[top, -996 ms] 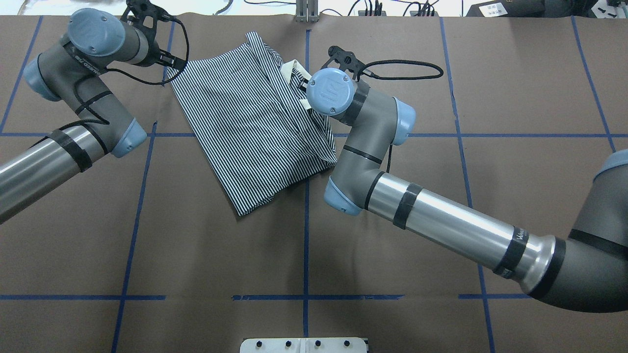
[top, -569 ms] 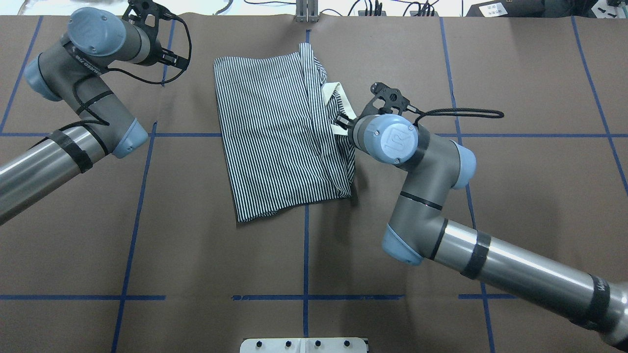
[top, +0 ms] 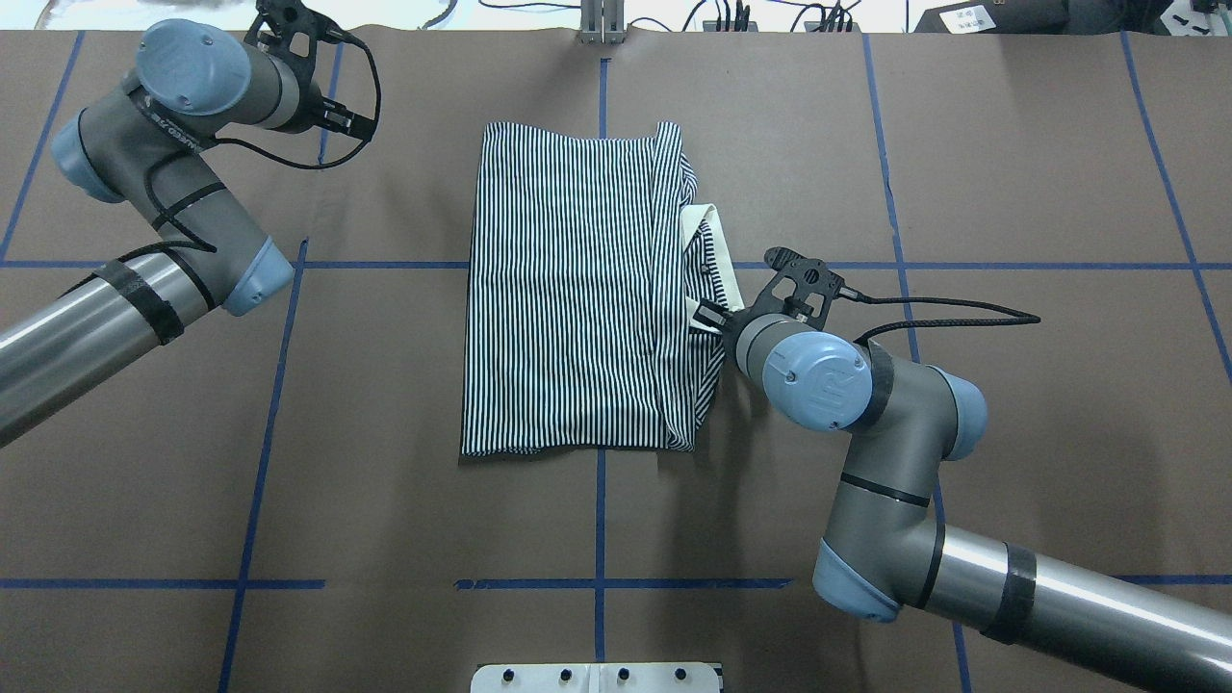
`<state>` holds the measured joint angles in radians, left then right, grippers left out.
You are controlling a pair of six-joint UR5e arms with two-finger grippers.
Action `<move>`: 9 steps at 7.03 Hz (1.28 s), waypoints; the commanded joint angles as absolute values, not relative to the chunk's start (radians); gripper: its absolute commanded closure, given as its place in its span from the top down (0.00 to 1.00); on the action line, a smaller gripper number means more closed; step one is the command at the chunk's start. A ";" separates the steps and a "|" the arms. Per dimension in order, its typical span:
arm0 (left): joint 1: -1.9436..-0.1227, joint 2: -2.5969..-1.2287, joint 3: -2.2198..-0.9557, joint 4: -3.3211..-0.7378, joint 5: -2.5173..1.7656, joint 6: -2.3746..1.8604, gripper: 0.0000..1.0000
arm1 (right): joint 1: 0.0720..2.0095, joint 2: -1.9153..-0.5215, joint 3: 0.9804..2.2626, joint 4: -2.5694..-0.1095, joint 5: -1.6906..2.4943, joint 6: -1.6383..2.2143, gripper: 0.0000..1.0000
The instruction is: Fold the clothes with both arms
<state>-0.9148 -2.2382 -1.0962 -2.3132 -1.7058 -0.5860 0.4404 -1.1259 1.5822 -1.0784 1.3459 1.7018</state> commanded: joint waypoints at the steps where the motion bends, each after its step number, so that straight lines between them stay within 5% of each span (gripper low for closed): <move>1: -0.908 -2.238 -1.098 -2.313 -1.706 -0.586 1.00 | 0.455 -1.152 1.612 -1.091 1.347 1.584 1.00; 4: -0.905 -2.238 -1.098 -2.313 -1.706 -0.586 1.00 | 0.488 -1.067 1.790 -1.486 1.469 1.396 1.00; 9: -0.902 -2.238 -1.100 -2.315 -1.707 -0.595 1.00 | 0.339 -0.945 1.778 -1.796 1.470 0.995 0.95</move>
<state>-0.9021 -2.2381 -1.0996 -2.3148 -1.7072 -0.5882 0.3590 -0.9504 1.7832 -1.7641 1.4677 1.1022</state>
